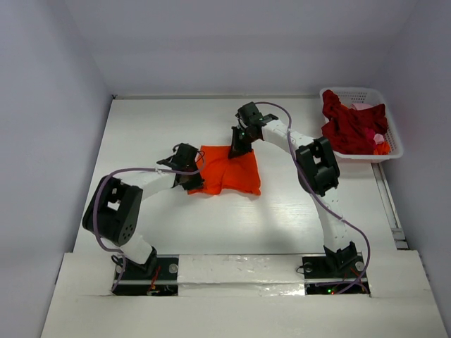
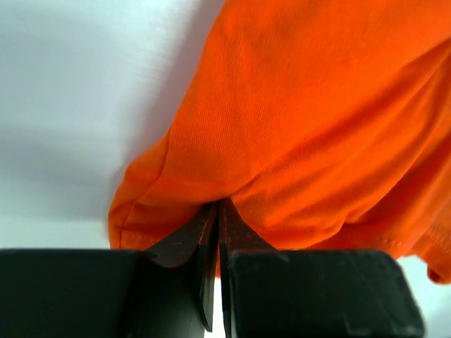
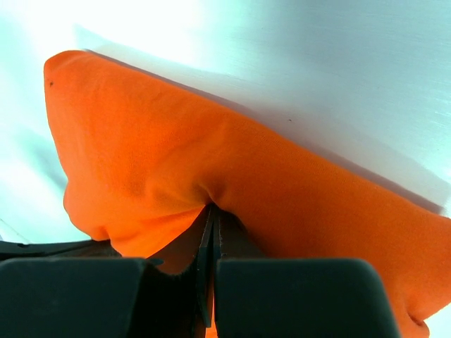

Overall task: Fold and stack the t-shirts
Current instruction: Smooth out wrinkles on the folded tshirt

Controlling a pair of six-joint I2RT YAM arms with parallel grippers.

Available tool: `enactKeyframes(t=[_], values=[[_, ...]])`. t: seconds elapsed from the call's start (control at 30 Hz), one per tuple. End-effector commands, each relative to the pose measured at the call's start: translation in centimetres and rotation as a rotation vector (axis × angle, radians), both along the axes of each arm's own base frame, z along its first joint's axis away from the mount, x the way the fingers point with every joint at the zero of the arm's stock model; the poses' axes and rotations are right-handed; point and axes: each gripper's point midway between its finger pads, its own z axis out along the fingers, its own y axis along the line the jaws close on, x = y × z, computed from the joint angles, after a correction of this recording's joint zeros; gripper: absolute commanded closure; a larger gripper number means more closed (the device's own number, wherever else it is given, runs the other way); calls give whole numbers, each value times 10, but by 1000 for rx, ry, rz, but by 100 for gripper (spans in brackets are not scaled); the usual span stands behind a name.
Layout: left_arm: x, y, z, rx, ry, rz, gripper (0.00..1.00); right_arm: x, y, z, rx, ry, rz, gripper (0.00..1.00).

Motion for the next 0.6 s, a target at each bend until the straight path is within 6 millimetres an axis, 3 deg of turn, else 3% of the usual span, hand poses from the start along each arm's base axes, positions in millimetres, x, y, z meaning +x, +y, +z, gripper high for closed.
enactKeyframes(t=[0.0,0.13,0.17,0.23,0.27,0.33,0.37,0.47,0.57], values=[[-40,9,-14,17,120,-29,97,13,4,18,23,-55,-2,100],[-42,7,11,-3,107,-33,97,13,4,17,21,-52,-2,100],[-35,4,28,-20,67,-32,97,13,4,17,21,-52,-2,100],[-33,7,44,-13,53,-20,97,12,4,18,22,-53,1,100],[-23,3,65,-31,3,-16,97,13,3,17,19,-53,-1,100],[-18,6,82,-16,-24,-2,96,12,2,15,14,-54,0,100],[-8,3,101,-29,-67,4,96,13,2,17,15,-56,0,100],[7,0,125,-36,-123,11,96,11,1,15,12,-54,1,100],[26,1,124,-13,-156,21,95,11,-2,15,-2,-62,1,100]])
